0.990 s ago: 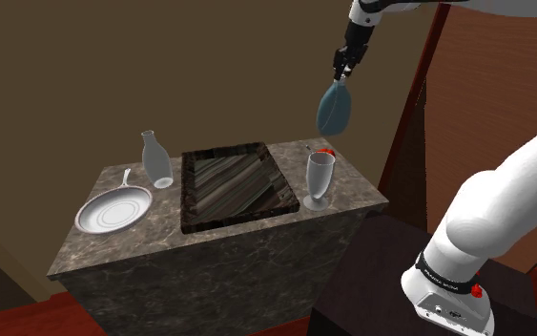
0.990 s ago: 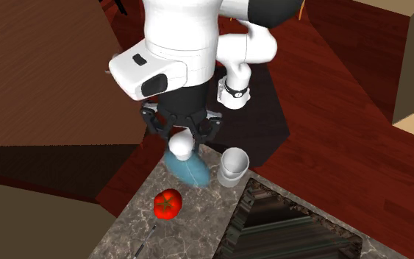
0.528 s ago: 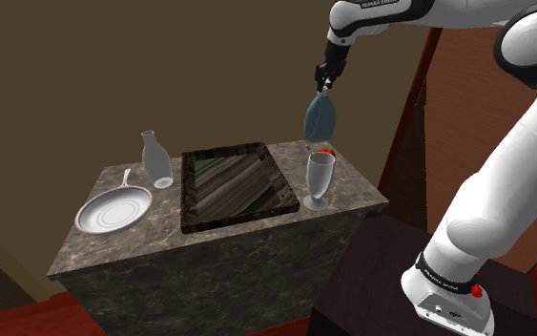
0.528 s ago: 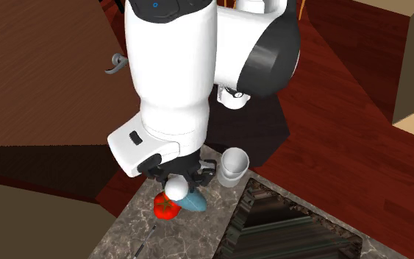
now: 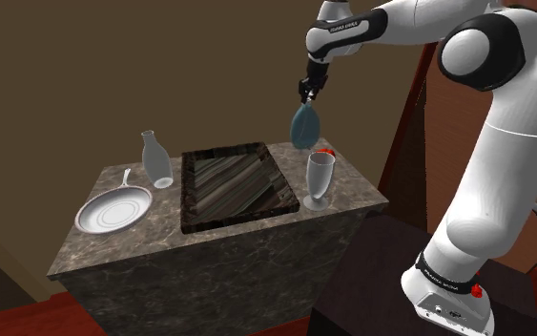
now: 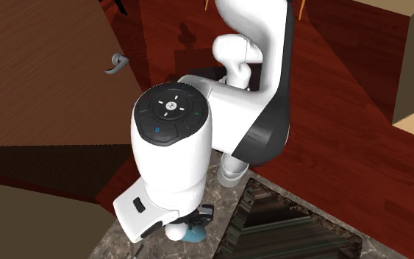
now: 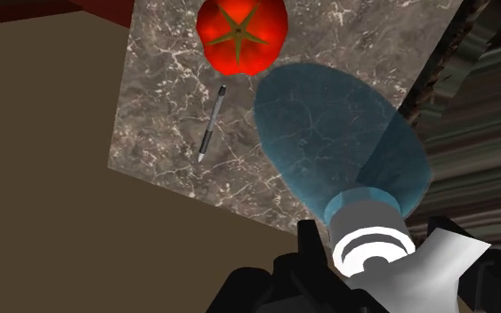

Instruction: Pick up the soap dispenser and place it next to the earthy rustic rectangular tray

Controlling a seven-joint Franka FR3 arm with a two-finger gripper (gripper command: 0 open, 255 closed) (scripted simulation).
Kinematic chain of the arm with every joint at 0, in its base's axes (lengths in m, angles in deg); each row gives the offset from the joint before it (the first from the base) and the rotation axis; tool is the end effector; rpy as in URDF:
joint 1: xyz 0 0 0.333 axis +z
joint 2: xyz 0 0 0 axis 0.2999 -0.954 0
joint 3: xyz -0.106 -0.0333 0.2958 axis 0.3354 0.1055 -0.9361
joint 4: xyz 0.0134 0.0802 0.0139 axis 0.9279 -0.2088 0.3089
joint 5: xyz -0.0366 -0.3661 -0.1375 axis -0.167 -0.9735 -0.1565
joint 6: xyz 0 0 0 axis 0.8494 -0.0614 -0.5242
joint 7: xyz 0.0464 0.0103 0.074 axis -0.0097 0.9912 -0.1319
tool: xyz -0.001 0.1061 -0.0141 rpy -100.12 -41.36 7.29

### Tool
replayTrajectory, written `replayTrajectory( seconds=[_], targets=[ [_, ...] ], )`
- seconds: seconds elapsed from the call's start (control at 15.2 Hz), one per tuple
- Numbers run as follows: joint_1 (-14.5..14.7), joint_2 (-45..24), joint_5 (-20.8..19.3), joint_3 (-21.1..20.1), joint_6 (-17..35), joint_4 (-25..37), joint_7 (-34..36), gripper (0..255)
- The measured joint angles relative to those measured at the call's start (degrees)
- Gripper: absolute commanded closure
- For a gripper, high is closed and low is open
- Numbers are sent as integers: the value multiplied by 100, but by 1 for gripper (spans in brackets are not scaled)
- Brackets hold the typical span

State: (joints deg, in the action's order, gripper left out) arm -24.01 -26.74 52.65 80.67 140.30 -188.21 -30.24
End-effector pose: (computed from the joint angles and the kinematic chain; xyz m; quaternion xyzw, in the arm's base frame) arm 0.5636 -0.2602 0.5426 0.9845 -0.1062 0.1322 0.0458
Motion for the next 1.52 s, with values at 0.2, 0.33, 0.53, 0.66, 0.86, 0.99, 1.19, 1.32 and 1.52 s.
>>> replayTrajectory(
  seconds=[0.2,0.33,0.53,0.66,0.86,0.99,1.19,1.32,1.52],
  targets=[
    [-10,-81,38,0,225,-147,-27,255],
    [-13,-117,56,-2,354,-242,-38,255],
    [-14,-152,76,-6,583,-439,-53,255],
    [-14,-178,91,-10,734,-565,-60,255],
    [-22,-238,125,-14,942,-717,-90,255],
    [-26,-258,142,-16,1088,-843,-107,255],
    [-32,-341,185,-26,1292,-967,-132,255],
    [-37,-396,215,-34,1434,-1062,-151,255],
    [-38,-419,226,-37,1474,-1076,-155,255]
  ],
)
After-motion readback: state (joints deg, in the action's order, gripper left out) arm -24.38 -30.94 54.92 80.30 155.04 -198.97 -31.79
